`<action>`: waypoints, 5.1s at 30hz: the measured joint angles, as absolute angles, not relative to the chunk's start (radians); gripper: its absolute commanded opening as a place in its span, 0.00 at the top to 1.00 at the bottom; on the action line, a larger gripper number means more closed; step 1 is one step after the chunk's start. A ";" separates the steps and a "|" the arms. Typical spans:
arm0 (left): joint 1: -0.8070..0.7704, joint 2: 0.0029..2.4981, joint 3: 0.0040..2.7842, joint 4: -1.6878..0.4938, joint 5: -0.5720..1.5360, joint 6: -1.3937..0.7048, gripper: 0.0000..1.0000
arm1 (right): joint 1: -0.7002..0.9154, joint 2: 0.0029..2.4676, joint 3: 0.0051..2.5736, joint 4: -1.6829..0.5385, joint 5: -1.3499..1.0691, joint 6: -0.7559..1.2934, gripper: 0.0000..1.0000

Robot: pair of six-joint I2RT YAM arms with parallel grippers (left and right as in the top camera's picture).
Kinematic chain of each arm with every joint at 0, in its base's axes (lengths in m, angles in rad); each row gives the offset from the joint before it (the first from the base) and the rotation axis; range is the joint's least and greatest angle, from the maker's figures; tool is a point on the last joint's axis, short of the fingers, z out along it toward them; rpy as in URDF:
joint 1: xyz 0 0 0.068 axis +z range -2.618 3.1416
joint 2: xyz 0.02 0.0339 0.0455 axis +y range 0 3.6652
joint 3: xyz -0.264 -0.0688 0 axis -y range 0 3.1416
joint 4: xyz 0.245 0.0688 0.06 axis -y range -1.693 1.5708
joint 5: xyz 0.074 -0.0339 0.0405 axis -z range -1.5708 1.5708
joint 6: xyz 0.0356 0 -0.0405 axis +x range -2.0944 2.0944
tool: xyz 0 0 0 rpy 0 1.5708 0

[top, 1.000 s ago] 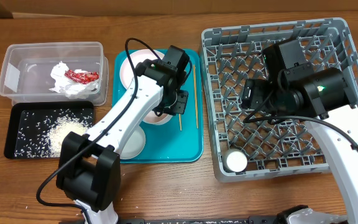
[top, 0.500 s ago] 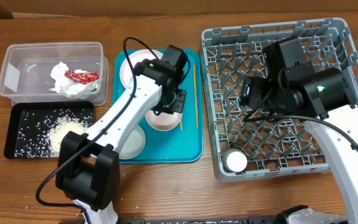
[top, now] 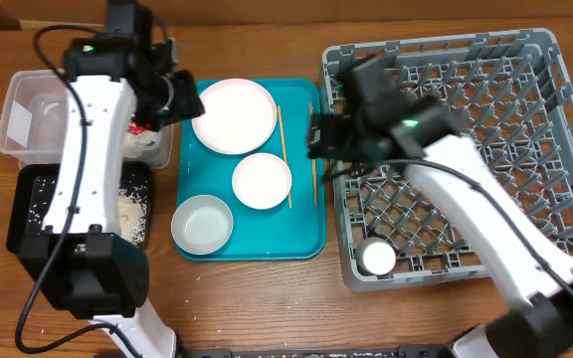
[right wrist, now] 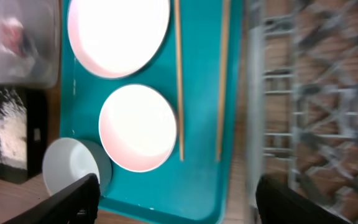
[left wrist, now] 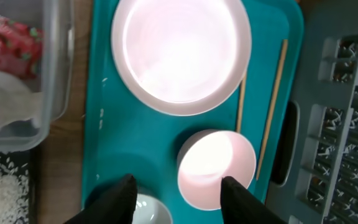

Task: Sort waste into correct bins and load items into the dishwasher
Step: 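Reach the right gripper to the pink bowl and grasp its rim, then lift the pink bowl with the right gripper toward the dish rack, then lower the pink bowl into the rack's back-left corner and open the right gripper, then return the right gripper to the tray and grasp the small white bowl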

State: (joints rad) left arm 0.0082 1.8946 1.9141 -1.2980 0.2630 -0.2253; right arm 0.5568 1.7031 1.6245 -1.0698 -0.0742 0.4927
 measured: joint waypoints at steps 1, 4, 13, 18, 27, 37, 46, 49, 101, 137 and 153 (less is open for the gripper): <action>0.020 1.895 1.914 -1.304 0.267 -0.215 0.52 | 0.573 1.732 1.625 -1.062 -0.075 0.495 0.20; 0.035 1.895 1.914 -1.317 0.278 -0.178 0.51 | 0.612 1.825 1.625 -1.051 -0.080 0.506 0.22; 0.035 1.895 1.914 -1.309 0.286 -0.133 0.52 | 0.632 2.019 1.625 -0.986 -0.081 0.508 0.36; 0.035 1.895 1.914 -1.309 0.289 -0.127 0.46 | 0.663 2.055 1.625 -0.932 -0.081 0.496 0.42; 0.035 1.895 1.914 -1.309 0.289 -0.123 0.40 | 0.681 2.107 1.625 -0.901 -0.062 0.495 0.59; 0.035 1.895 1.914 -1.300 0.289 -0.122 0.12 | 0.680 2.107 1.625 -0.886 -0.023 0.490 0.72; 0.035 1.895 1.914 -1.287 0.290 -0.120 0.00 | 0.680 2.107 1.610 -0.882 -0.019 0.487 0.96; 0.035 1.895 1.914 -1.287 0.290 -0.120 0.00 | 0.680 2.107 1.608 -0.881 -0.019 0.489 0.96; 0.035 1.895 1.914 -1.287 0.296 -0.120 0.00 | 0.446 2.198 1.982 -0.785 1.207 0.080 0.96; 0.035 1.895 1.914 -1.287 0.296 -0.120 0.00 | 0.660 2.305 1.982 -0.803 1.279 0.011 0.51; 0.035 1.895 1.914 -1.287 0.296 -0.120 0.00 | 0.618 2.138 1.979 -0.912 0.725 0.157 0.31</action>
State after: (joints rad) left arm 0.0353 1.8946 1.9141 -1.2865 0.2962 -0.1196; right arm 0.6182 2.1376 1.9785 -0.9119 0.7246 0.1570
